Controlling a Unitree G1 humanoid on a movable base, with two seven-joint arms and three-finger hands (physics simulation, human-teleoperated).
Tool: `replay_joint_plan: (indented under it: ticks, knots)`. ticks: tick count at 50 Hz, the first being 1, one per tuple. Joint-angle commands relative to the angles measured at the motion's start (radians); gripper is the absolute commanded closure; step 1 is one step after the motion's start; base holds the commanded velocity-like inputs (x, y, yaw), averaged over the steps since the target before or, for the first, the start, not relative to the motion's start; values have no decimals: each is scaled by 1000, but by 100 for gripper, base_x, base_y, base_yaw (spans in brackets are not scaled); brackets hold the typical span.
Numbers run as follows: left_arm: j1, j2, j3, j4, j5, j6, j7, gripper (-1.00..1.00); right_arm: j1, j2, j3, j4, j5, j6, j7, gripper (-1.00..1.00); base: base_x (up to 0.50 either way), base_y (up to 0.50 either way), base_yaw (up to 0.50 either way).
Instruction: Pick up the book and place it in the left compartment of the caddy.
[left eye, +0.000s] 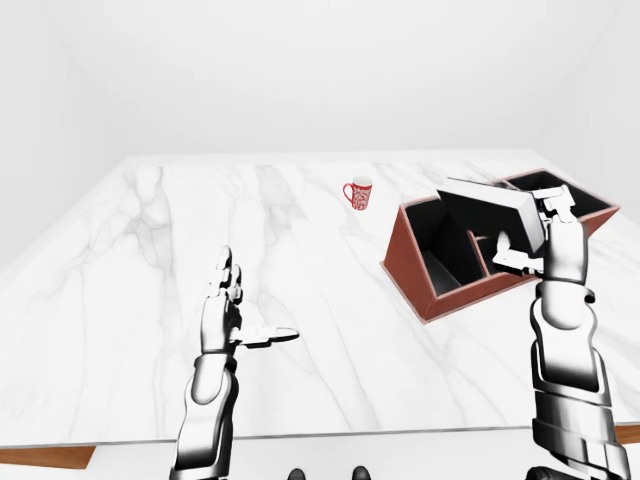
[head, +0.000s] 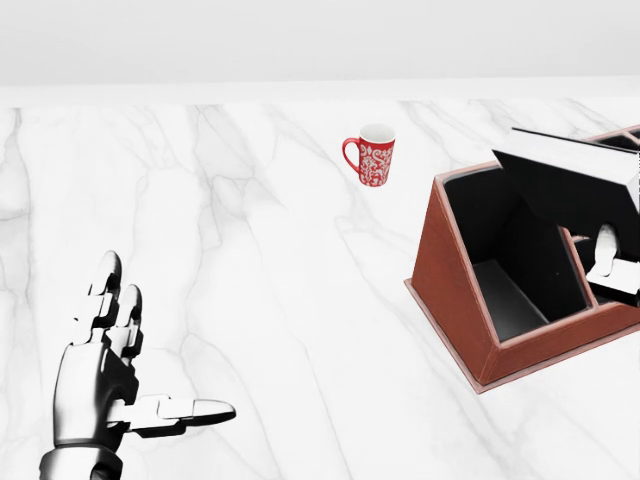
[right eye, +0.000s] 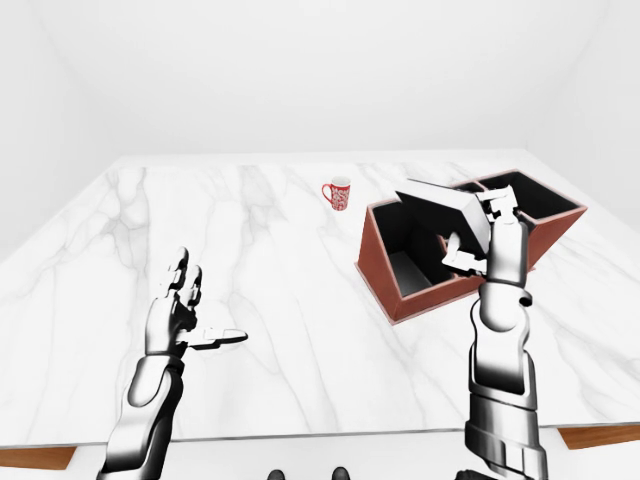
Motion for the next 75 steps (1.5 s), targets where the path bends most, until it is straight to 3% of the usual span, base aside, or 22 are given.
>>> replay_joint_plan:
  ticks: [1,33,75]
  knots:
    - [2,0,0,-4,3,-1,9,-100,-12,-21,3,84,-29,0,-61,100,0,0,0]
    - [1,0,1,6,3,-12,9,-100,-167,-67,94,494,-55,0,-145,100,0,0,0]
    - [-3,1,2,4,2,-2,10,-100,-395,-94,194,899,-132,0,-193,100,0,0,0]
